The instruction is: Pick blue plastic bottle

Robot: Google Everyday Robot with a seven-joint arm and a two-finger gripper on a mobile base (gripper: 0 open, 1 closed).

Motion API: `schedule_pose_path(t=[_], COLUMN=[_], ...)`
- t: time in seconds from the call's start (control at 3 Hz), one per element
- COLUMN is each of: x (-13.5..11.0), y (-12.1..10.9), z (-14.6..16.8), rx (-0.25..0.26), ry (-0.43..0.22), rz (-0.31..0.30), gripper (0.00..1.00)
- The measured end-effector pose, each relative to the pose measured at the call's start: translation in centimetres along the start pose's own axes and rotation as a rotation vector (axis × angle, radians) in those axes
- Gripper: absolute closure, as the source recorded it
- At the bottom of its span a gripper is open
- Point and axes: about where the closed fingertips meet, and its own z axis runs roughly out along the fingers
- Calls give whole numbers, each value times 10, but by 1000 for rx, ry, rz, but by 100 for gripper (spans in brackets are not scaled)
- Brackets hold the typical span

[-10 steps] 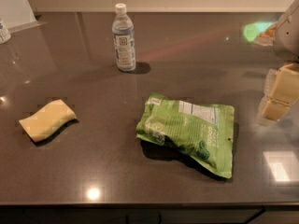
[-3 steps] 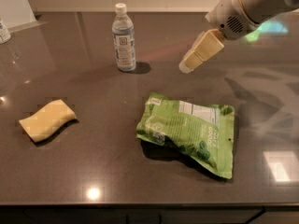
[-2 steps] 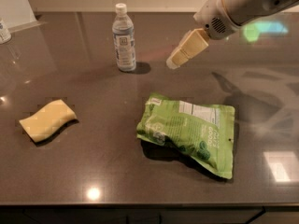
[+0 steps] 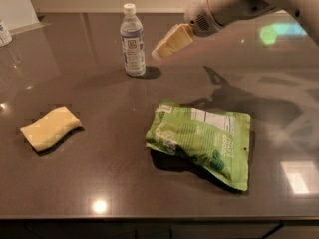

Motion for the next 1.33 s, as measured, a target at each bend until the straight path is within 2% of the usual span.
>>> schedule_pose_path(t=[0.33,0.67,1.0,1.33], x=[-15,-20,-32,-36], y=[-10,-13,-9,-4], z=[21,29,67,91], rx=[5,7,-34,-63], ry=[-52,-71,-98,-110], rz=[10,14,10,11], gripper=[0,0,0,0])
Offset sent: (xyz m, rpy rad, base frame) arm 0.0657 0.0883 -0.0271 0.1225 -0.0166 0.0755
